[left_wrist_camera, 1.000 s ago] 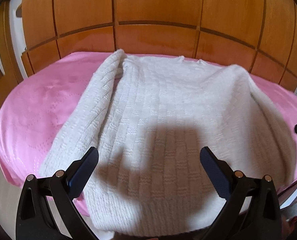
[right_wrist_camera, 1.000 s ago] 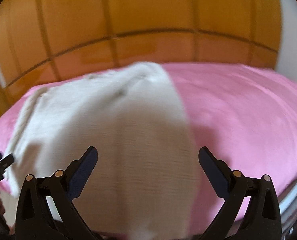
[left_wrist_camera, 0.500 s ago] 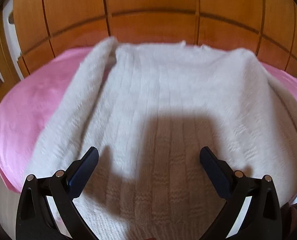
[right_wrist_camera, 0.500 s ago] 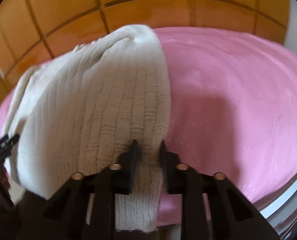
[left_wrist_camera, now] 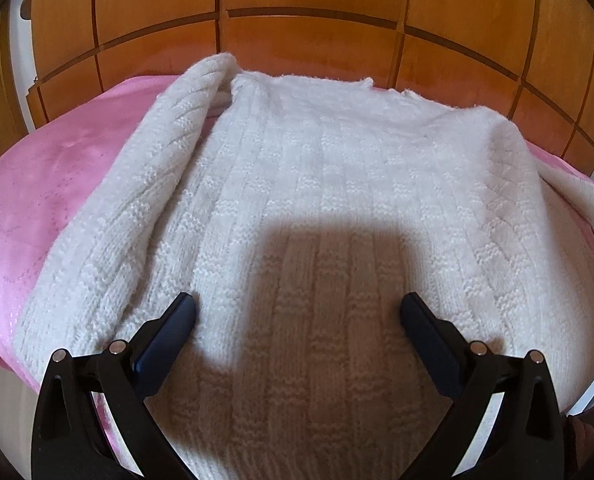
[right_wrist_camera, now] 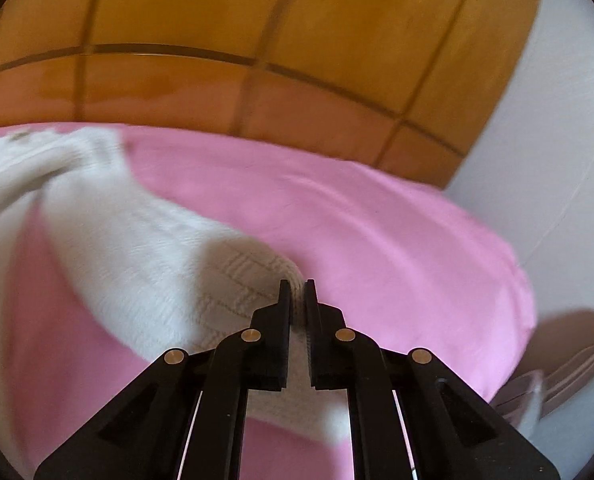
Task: Fold small clothes
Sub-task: 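Grasp the sweater sleeve with the right tool and pull it outward flat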
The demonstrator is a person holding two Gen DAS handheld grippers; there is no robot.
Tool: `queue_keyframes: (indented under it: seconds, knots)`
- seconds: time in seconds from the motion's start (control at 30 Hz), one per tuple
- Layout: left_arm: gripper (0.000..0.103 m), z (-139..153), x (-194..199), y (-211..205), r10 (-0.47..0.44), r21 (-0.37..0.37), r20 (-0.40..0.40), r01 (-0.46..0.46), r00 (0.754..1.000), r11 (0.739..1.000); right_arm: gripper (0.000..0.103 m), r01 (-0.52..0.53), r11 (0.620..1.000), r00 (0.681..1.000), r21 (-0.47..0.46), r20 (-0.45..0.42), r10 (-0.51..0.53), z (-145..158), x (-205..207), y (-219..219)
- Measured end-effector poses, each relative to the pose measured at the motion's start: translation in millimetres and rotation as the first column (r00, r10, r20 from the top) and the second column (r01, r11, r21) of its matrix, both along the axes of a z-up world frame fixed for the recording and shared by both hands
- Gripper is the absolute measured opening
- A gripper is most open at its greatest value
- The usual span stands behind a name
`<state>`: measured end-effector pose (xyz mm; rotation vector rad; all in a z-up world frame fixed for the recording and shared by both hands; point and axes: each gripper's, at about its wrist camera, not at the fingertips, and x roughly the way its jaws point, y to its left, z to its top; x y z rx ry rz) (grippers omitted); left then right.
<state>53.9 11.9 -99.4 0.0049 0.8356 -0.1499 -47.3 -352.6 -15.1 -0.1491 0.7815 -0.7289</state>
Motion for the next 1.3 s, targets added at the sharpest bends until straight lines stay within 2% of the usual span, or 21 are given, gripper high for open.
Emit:
queue_keyframes:
  seconds: [0.13,0.2,0.23,0.3,0.33,0.37,0.43,0.53,0.57,0.63,0.67,0.7,0.8,0.9,0.97,1.03,1.13,1.2,1.23,1.27,1.3]
  knots:
    - [0.101,-1,-2,4,-0.026,-0.019,0.023,0.027,0.999,0.999,0.006,0.097,0.995,0.995,0.04,-0.004,-0.096,-13,14,-40]
    - [0.101,1,-2,5,-0.046,-0.02,0.019,0.046,0.999,0.999,0.007,0.162,0.977,0.986,0.14,0.01,-0.165,-21,14,-53]
    - [0.101,1,-2,6,-0.057,-0.021,0.017,0.058,0.998,0.998,0.013,0.162,0.965,0.983,0.207,0.051,-0.176,-21,12,-53]
    - [0.101,4,-4,8,-0.074,-0.04,0.016,0.075,0.997,0.996,0.047,0.095,0.947,0.97,0.307,0.187,-0.158,-14,1,-32]
    - [0.101,5,-5,12,-0.079,-0.067,0.021,0.08,0.997,0.995,0.069,0.048,0.945,0.963,0.324,0.236,-0.13,-12,-5,-18]
    - [0.101,7,-5,16,-0.079,-0.097,0.029,0.082,0.996,0.992,0.073,-0.037,0.94,0.956,0.34,0.287,-0.066,-9,-7,2]
    - [0.101,8,-4,21,-0.076,-0.141,0.037,0.081,0.996,0.987,0.073,-0.192,0.903,0.946,0.385,0.317,0.066,-10,-5,39]
    - [0.101,9,-1,22,-0.082,-0.164,0.03,0.085,0.996,0.983,0.065,-0.367,0.767,0.919,0.526,0.332,0.212,-27,3,82]
    - [0.101,8,1,22,-0.085,-0.16,0.028,0.088,0.996,0.983,0.061,-0.397,0.705,0.914,0.588,0.328,0.241,-37,8,94]
    - [0.101,7,1,21,-0.093,-0.154,0.027,0.096,0.995,0.983,0.054,-0.425,0.616,0.905,0.664,0.324,0.276,-54,16,110]
    - [0.101,7,1,20,-0.096,-0.149,0.029,0.099,0.995,0.984,0.05,-0.433,0.588,0.901,0.683,0.316,0.297,-60,17,123]
    - [0.101,7,0,20,-0.097,-0.144,0.03,0.1,0.995,0.984,0.045,-0.44,0.582,0.897,0.684,0.311,0.313,-63,17,132]
    - [0.1,6,-3,17,-0.107,-0.138,0.028,0.109,0.994,0.984,0.013,-0.481,0.525,0.871,0.702,0.319,0.373,-68,20,156]
    - [0.096,8,-5,14,-0.129,-0.146,0.027,0.132,0.991,0.98,0.012,-0.515,0.537,0.853,0.668,0.337,0.398,-56,3,167]
    - [0.095,8,-7,12,-0.134,-0.136,0.026,0.137,0.991,0.981,0.012,-0.511,0.562,0.858,0.65,0.351,0.375,-44,-16,165]
    - [0.095,8,-9,13,-0.137,-0.145,0.025,0.139,0.99,0.98,0.012,-0.474,0.591,0.88,0.653,0.332,0.339,-45,-36,158]
    - [0.095,9,-10,13,-0.139,-0.145,0.023,0.141,0.99,0.979,0.011,-0.381,0.645,0.924,0.662,0.24,0.299,-64,-41,150]
    - [0.095,11,-9,14,-0.142,-0.155,0.017,0.143,0.99,0.977,0.012,-0.34,0.631,0.94,0.697,0.239,0.243,-71,-42,139]
    - [0.095,14,-8,17,-0.142,-0.179,0.009,0.141,0.99,0.974,0.022,-0.333,0.63,0.943,0.701,0.254,0.216,-69,-44,137]
    - [0.095,17,-8,20,-0.14,-0.201,0.005,0.138,0.99,0.97,0.038,-0.343,0.65,0.938,0.678,0.286,0.197,-59,-42,137]
    - [0.095,19,-7,24,-0.137,-0.219,0.005,0.135,0.991,0.966,0.048,-0.361,0.671,0.929,0.648,0.313,0.198,-52,-40,138]
